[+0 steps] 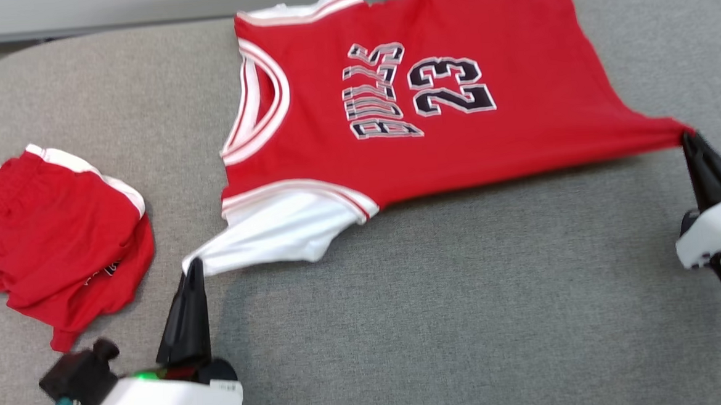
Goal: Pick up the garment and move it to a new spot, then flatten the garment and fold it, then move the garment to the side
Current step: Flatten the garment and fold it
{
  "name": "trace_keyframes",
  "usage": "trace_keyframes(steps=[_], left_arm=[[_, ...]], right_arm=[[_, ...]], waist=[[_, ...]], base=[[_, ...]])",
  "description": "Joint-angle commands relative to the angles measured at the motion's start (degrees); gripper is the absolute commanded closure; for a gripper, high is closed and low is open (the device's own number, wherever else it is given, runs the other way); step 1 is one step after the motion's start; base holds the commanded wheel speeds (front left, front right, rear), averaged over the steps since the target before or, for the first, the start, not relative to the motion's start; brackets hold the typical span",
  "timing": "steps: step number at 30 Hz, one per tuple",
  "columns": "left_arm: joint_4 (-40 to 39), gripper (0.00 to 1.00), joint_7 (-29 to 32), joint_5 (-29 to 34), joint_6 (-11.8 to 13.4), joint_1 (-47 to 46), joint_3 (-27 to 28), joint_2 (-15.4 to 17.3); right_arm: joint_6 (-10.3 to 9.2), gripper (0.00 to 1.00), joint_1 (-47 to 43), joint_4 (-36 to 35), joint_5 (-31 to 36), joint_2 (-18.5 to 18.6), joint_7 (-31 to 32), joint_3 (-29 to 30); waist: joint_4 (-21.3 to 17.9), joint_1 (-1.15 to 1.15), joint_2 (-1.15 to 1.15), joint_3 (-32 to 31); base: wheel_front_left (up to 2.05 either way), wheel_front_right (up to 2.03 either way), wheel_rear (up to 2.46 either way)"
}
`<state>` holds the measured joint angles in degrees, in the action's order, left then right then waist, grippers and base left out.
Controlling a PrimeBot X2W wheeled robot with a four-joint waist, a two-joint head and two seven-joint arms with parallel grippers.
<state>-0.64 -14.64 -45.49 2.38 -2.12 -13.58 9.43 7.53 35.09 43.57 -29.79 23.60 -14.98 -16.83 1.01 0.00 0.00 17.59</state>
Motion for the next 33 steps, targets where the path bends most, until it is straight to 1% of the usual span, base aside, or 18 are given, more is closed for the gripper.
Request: trace_keyframes(steps=[1, 3, 7, 12, 13, 18, 22, 25, 27, 33], left_arm=[[-1.03, 1.0, -0.18, -0.09, 1.14, 2.56, 0.71, 0.44], [-1.62, 1.0, -0.26, 0.25, 1.61, 4.89, 0.71, 0.41], [-2.21, 1.0, -0.49, 3.63, 2.92, 8.8, 0.1, 0.93], [-3.49, 1.0, -0.64, 7.14, 4.22, 12.71, -0.17, 1.37], [-3.49, 1.0, -0.64, 7.14, 4.22, 12.71, -0.17, 1.37], [-5.7, 1.0, -0.34, 8.79, 5.48, 16.69, -0.39, 2.6], [-7.98, 1.0, 1.04, 8.95, 6.11, 19.01, -0.91, 3.59], [-9.59, 1.0, 2.06, 7.79, 5.78, 19.64, -1.31, 3.38], [-10.27, 1.0, 2.49, 6.93, 5.0, 19.63, -1.59, 3.19], [-10.5, 1.0, 3.83, 4.92, 3.05, 15.07, -3.06, 1.6]], right_arm=[[-0.07, 1.0, -2.6, -0.55, 0.4, 0.76, -0.32, 0.56], [-0.07, 1.0, -4.91, -1.36, 0.95, 0.66, -0.32, 0.71], [-0.08, 1.0, -10.43, -3.68, 1.75, 1.01, -0.33, 1.91], [-0.12, 1.0, -18.95, -7.65, 2.51, 1.75, -0.32, 6.23], [-0.12, 1.0, -18.95, -7.65, 2.51, 1.75, -0.32, 6.23], [-0.19, 1.0, -26.79, -12.11, 3.26, 1.25, -0.32, 10.55], [-0.19, 1.0, -32.21, -15.46, 3.49, 1.17, -0.32, 12.11], [-0.19, 1.0, -34.78, -18.48, 2.18, 0.73, 0.96, 11.03], [-0.17, 1.0, -35.57, -20.89, 1.07, 0.53, 1.99, 10.47], [-0.05, 1.0, -34.49, -25.58, -2.8, -1.01, 4.45, 10.66]], waist=[[-0.49, 0.0, 0.0, -2.11], [-0.42, 0.0, 0.0, -3.09], [0.34, 0.0, 0.0, -5.24], [2.04, 0.0, 0.0, -7.29], [2.04, 0.0, 0.0, -7.29], [2.6, 0.0, 0.0, -8.44], [2.4, 0.0, 0.0, -9.15], [1.71, 0.0, 0.0, -9.53], [1.02, 0.0, 0.0, -9.55], [-0.16, 0.0, 0.0, -9.25]], base=[[0.0, 0.0, 0.0], [0.0, 0.0, 0.0], [0.0, 0.0, 0.0], [0.0, 0.0, 0.0], [0.0, 0.0, 0.0], [0.0, 0.0, 0.0], [0.0, 0.0, 0.0], [0.0, 0.0, 0.0], [0.0, 0.0, 0.0], [0.0, 0.0, 0.0]])
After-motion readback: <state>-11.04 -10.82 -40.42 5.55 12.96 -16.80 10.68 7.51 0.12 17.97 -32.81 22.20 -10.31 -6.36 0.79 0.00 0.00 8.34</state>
